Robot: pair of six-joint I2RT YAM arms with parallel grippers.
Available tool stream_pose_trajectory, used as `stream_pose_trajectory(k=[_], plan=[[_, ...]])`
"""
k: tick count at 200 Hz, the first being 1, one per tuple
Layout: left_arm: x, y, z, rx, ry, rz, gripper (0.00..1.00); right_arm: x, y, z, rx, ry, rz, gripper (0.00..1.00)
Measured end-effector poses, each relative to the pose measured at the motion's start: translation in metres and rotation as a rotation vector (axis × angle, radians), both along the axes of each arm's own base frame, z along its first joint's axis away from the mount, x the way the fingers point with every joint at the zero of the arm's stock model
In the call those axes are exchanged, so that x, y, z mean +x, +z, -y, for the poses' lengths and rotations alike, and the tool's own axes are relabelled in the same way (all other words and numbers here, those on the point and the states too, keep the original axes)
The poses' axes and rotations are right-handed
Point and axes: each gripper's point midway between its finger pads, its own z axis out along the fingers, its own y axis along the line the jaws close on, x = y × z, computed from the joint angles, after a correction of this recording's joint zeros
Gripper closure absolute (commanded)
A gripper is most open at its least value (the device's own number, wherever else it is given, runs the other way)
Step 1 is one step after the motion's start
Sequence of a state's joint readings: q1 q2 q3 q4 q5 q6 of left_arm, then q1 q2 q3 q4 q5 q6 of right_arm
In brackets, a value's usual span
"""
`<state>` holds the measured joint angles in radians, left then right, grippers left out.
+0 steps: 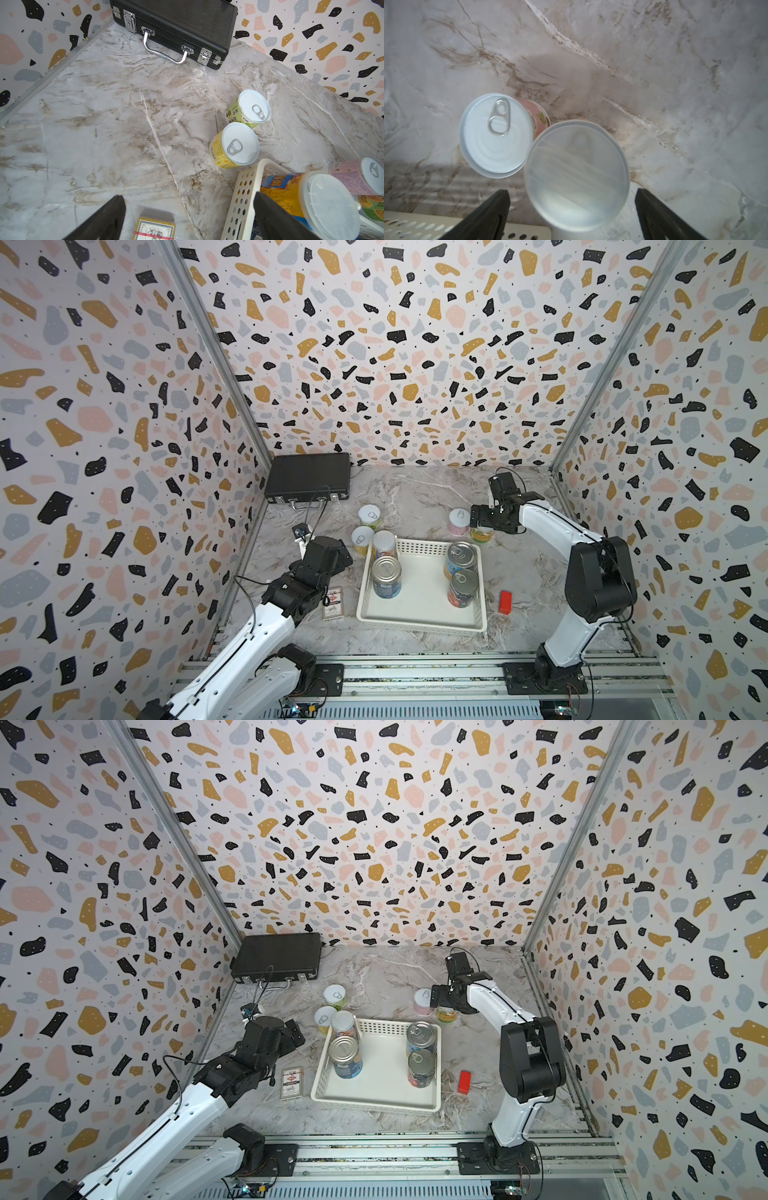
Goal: Put the canned food in the basket
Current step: Pick up the canned food from the center of the board.
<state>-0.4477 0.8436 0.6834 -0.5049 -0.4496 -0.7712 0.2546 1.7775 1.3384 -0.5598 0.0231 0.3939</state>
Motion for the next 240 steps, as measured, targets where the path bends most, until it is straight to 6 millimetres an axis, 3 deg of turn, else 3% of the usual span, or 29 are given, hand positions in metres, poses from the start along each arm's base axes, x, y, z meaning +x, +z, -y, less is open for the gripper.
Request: stream_pose_trajectory(k=[25, 51, 90, 120, 144, 190, 240], plan=[[0.0, 0.0, 0.0, 0.0, 0.0, 0.0, 0.0, 0.002, -0.016, 0.002, -0.017, -0.003, -0.043, 0.0], [0.0, 0.0, 0.0, 0.0, 0.0, 0.0, 0.0, 0.005, -0.016, 0.003, -0.023, 0.001, -0.042, 0.0], [0.0, 0.0, 0.0, -0.003, -0.002, -0.001, 0.0, 0.009, -0.011, 0.001, -0.02, 0.009, -0.027, 0.13], [0.0, 0.0, 0.0, -0.003, -0.002, -0.001, 0.0, 0.01, -0.009, -0.002, -0.01, 0.026, -0.022, 0.42], [0.0, 0.0, 0.001, -0.003, -0.003, -0.001, 0.0, 0.011, -0.008, -0.004, -0.001, 0.033, -0.019, 0.56], [0.0, -0.001, 0.001, -0.004, -0.004, -0.006, 0.0, 0.009, -0.009, -0.004, 0.01, 0.036, 0.005, 0.59], [0.0, -0.002, 0.003, -0.011, -0.012, -0.01, 0.0, -0.015, 0.0, 0.003, 0.02, 0.019, 0.018, 0.67]])
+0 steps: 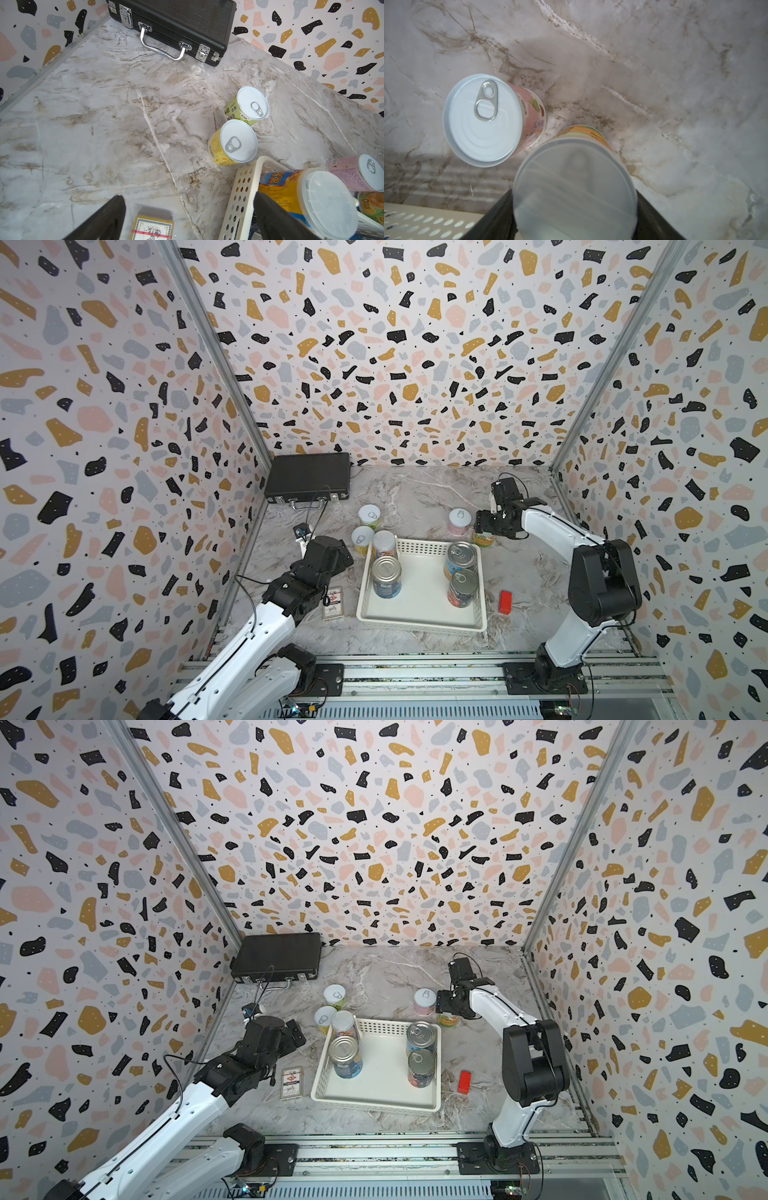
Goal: Put the canned food in the basket
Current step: Pick up the canned food from the center of the board, then place the canned food in the basket.
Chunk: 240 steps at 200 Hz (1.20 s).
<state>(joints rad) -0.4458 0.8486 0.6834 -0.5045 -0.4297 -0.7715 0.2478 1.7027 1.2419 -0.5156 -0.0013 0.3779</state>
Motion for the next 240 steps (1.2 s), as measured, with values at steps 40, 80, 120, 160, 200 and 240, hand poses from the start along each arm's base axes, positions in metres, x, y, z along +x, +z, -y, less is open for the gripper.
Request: stream_pose_trajectory(k=[40, 80, 120, 160, 200, 240], plan=[[0.0, 0.0, 0.0, -0.001, -0.002, -0.001, 0.0, -0.007, 0.028, 0.003, 0.021, -0.017, 0.076, 0.71], [0.0, 0.0, 0.0, -0.002, -0.002, -0.001, 0.0, -0.013, 0.045, 0.004, 0.039, -0.032, 0.124, 0.74], [0.0, 0.0, 0.0, -0.002, -0.002, -0.002, 0.0, -0.029, 0.065, -0.002, 0.003, -0.014, 0.181, 0.73], [0.001, -0.002, 0.001, 0.001, -0.001, -0.008, 0.0, -0.043, 0.094, -0.02, -0.02, 0.045, 0.267, 0.73], [0.001, -0.002, 0.001, 0.001, -0.001, -0.008, 0.0, -0.064, 0.114, -0.029, -0.048, 0.095, 0.329, 0.72], [0.001, -0.004, 0.001, 0.004, -0.001, -0.014, 0.0, -0.082, 0.134, -0.041, -0.055, 0.15, 0.388, 0.72]])
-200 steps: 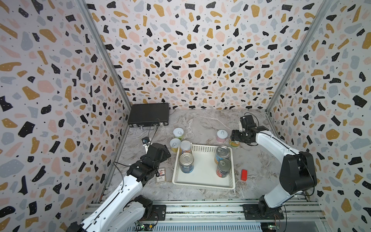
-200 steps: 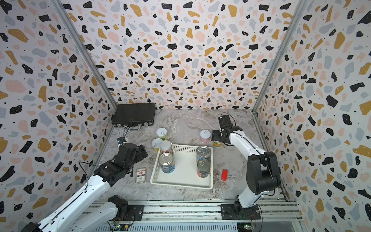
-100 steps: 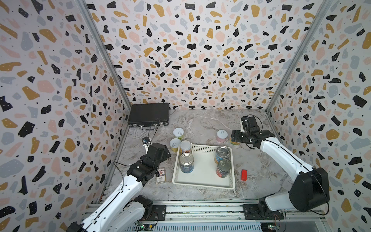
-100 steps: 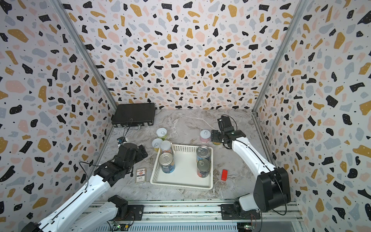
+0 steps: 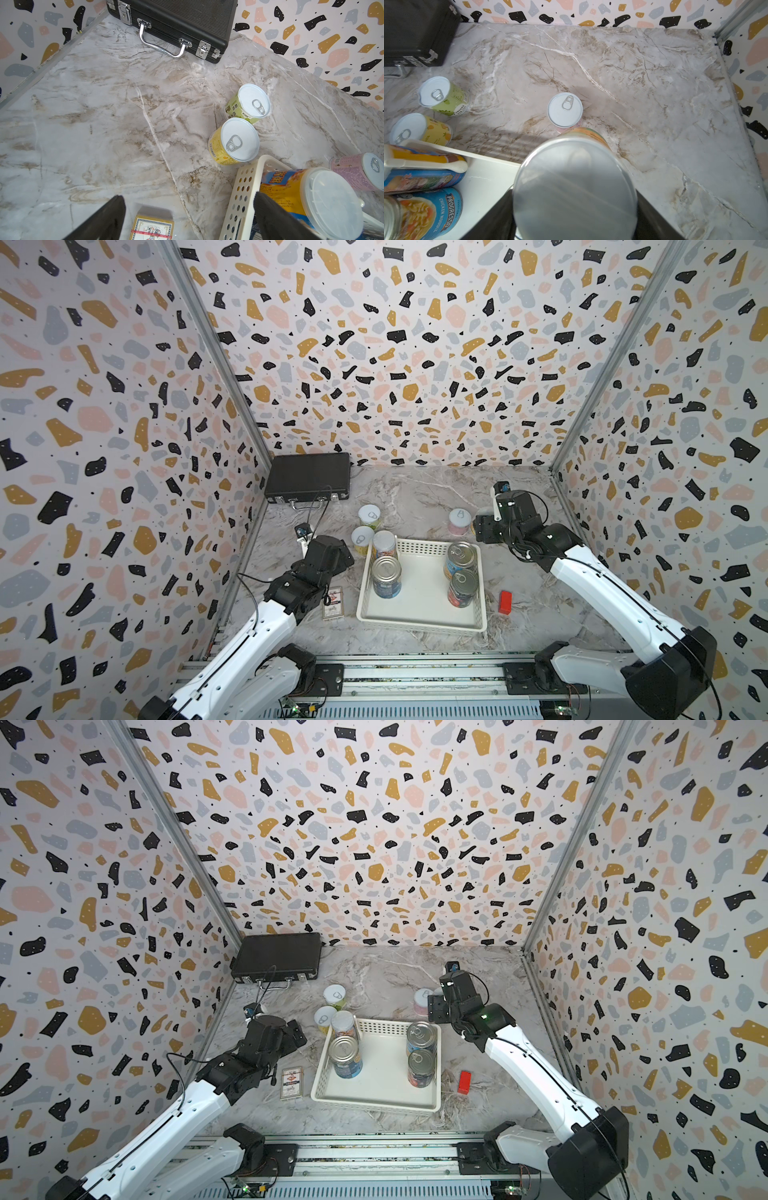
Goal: Put the canned food in the basket
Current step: Place the canned food in the basket.
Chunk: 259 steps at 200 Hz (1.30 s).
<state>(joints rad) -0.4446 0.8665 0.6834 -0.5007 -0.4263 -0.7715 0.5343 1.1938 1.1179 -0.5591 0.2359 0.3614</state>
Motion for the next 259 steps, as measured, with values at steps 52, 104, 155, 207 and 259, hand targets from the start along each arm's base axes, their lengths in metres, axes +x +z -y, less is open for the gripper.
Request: stream_pose_trajectory(k=[52, 104, 155, 207, 259], plan=[[0.0, -0.002, 0.0, 0.003, 0.002, -0.006, 0.0, -0.022, 0.025, -0.015, 0.005, 0.073, 0.073, 0.72], [0.001, -0.002, -0.001, 0.004, 0.005, -0.008, 0.0, -0.045, 0.03, -0.028, 0.051, 0.18, 0.03, 0.72], [0.001, -0.001, -0.002, 0.004, 0.006, -0.005, 0.0, -0.086, 0.042, -0.048, 0.201, 0.36, 0.002, 0.72], [0.0, -0.001, -0.001, 0.001, 0.005, -0.002, 0.0, -0.114, 0.033, -0.071, 0.238, 0.493, -0.058, 0.72], [0.0, -0.001, -0.002, 0.001, 0.005, -0.003, 0.0, -0.146, 0.008, -0.11, 0.14, 0.657, -0.123, 0.74]])
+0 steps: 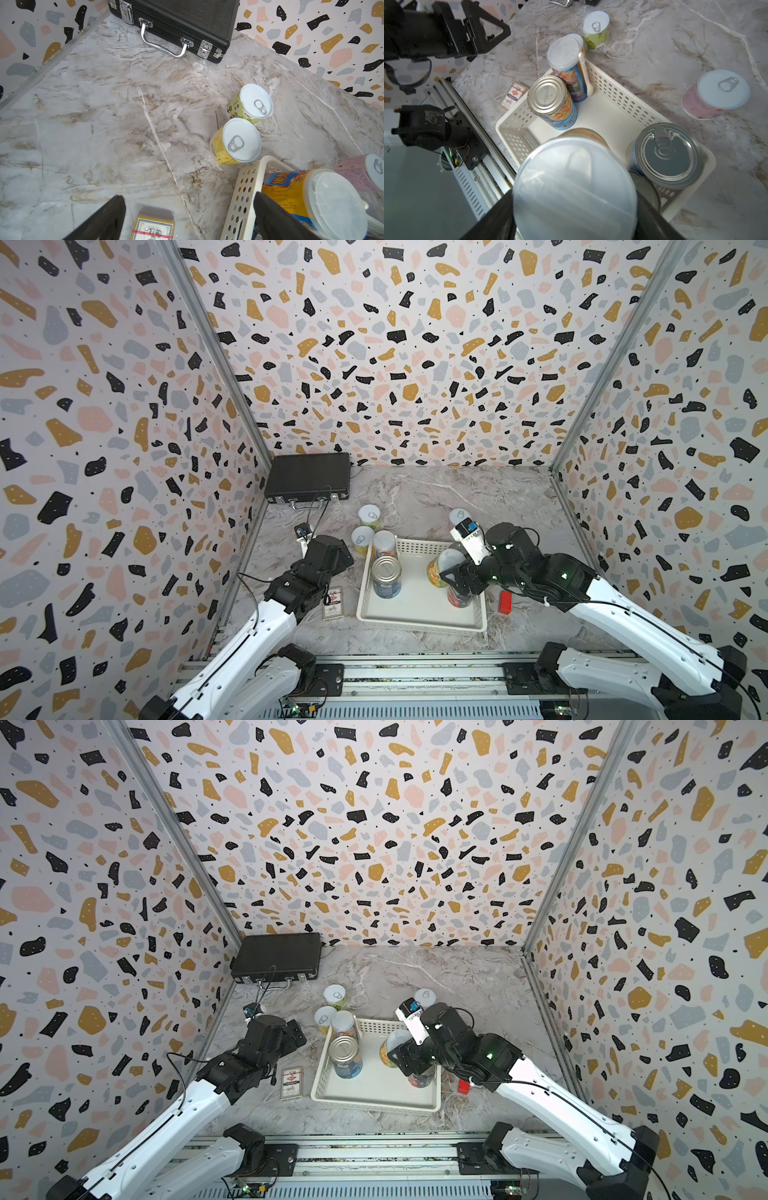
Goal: Put the canned food in the basket
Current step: Place the canned food in the basket.
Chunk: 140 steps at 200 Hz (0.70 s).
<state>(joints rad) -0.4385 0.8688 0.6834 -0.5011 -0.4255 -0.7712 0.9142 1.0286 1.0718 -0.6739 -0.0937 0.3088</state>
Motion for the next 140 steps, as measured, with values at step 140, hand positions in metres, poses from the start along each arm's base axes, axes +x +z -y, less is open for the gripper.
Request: stream_pose_trajectory(k=[140], plan=[[0.0, 0.001, -0.001, -0.002, 0.005, 0.005, 0.0, -0.059, -0.067, -0.019, -0.24, 0.205, 0.099, 0.73]])
